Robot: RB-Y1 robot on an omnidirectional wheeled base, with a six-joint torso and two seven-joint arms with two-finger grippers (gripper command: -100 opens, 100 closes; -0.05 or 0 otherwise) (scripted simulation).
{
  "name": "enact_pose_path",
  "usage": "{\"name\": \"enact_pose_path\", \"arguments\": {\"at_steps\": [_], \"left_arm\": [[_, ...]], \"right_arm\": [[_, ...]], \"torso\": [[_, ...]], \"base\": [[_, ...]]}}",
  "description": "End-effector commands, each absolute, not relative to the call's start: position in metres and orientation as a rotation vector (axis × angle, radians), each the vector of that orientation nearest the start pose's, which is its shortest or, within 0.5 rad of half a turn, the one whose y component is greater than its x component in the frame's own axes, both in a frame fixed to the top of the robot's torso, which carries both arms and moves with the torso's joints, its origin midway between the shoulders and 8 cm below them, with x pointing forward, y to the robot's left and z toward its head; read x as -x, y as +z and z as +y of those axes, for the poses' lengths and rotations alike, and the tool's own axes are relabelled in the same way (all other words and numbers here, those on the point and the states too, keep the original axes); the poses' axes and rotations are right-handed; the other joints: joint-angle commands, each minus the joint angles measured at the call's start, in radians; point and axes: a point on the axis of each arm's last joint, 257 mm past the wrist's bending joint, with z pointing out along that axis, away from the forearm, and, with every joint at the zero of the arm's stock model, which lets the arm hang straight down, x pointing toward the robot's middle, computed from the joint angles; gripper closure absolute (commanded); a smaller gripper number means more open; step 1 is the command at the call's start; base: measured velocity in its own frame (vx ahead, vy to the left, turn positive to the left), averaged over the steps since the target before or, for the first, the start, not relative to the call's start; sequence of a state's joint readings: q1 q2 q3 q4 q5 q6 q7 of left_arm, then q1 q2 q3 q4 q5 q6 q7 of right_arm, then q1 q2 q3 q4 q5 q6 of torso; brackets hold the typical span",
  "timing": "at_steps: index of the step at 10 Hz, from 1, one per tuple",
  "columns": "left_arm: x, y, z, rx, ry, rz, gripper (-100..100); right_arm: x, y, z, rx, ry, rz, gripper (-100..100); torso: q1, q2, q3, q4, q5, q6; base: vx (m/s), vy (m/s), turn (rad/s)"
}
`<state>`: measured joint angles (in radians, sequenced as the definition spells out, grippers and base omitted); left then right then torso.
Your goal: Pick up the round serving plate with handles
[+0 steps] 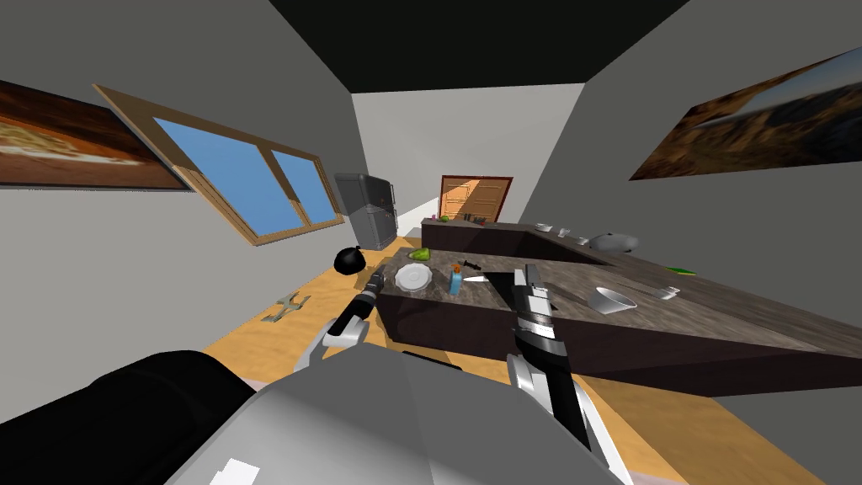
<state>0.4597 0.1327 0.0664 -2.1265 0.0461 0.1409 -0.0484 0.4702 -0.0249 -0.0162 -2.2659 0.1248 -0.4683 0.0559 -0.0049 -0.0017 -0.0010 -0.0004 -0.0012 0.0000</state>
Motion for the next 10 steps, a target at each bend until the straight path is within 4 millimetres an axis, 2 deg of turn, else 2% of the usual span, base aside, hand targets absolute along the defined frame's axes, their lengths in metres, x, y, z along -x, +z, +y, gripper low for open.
{"name": "enact_pose_path", "arguments": {"at_steps": [1, 6, 10], "left_arm": [[-0.417, -0.189, 0.336, 1.188, -0.94, 1.214, -100], [-0.414, -0.233, 0.343, 1.326, -0.879, 1.294, -100], [-0.41, -0.258, 0.345, 1.405, -0.841, 1.342, -100]], "right_arm": [[-0.356, 0.02, -0.267, -0.552, 1.159, 0.727, 0], [-0.356, 0.02, -0.267, -0.552, 1.159, 0.727, 0], [-0.356, 0.02, -0.267, -0.552, 1.159, 0.727, 0]], "torso": [[0.0, 0.0, 0.0, 0.0, 0.0, 0.0], [0.001, 0.0, 0.0, 0.0, 0.0, 0.0], [0.001, 0.0, 0.0, 0.0, 0.0, 0.0]], "base": [[0.02, -0.062, 0.006], [0.026, -0.067, 0.007], [0.017, -0.062, 0.007]]}}
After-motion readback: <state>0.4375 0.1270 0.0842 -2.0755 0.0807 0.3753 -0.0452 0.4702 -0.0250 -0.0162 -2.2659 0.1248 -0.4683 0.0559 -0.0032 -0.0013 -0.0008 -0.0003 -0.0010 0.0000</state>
